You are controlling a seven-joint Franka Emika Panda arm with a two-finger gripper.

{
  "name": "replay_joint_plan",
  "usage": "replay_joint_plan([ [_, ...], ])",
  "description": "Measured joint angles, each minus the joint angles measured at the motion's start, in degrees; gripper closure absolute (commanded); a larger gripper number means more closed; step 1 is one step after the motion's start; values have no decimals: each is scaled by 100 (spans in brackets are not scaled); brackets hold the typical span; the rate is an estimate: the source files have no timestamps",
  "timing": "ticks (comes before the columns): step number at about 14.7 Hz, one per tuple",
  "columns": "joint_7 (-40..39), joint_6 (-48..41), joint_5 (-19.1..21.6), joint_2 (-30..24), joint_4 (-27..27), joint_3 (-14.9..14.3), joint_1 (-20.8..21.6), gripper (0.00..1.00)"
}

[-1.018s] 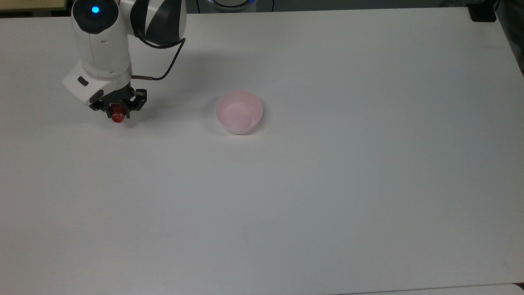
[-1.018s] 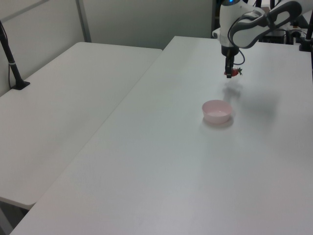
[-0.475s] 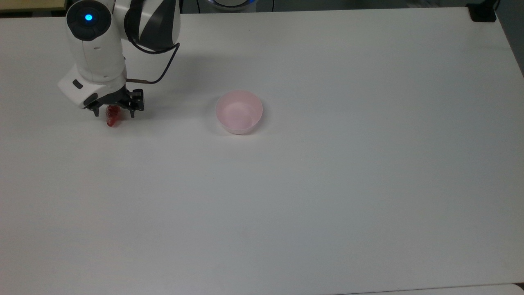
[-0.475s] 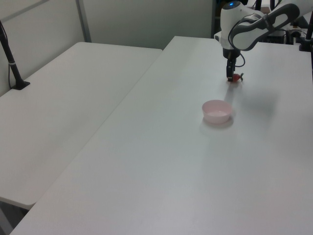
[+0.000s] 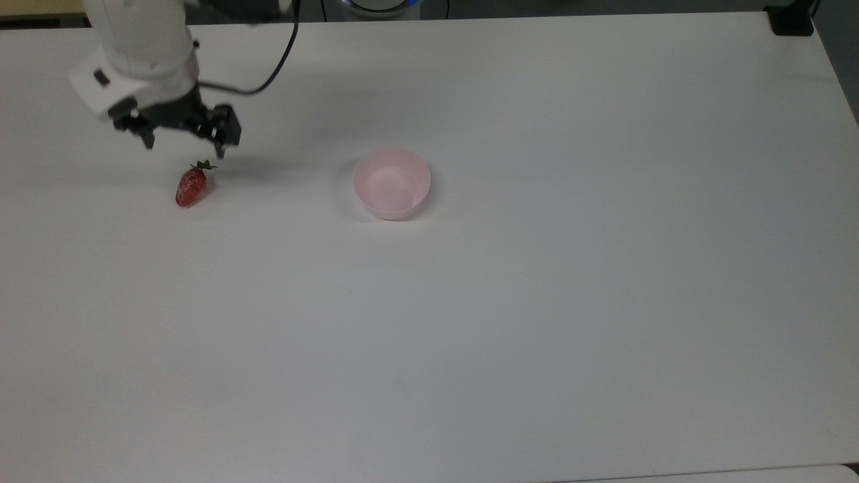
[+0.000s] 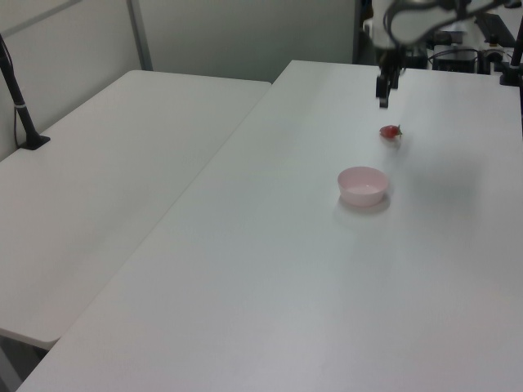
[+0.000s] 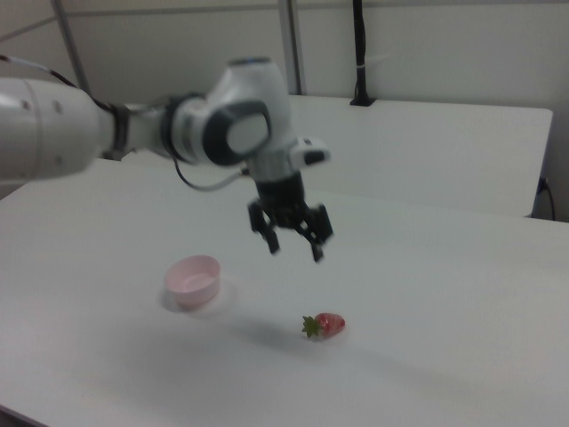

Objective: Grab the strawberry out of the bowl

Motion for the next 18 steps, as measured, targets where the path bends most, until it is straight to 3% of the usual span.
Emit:
replay_joint_plan([
  [4,304,-893,721,-794,237,-90,568,0],
  [7,1069,-975,937,-1125,217,-550,1425,0],
  [9,1165,-975,974,-1187,195,-704,1741,0],
  [18,1109,-975,998,-1188,77,-653,1848,0],
])
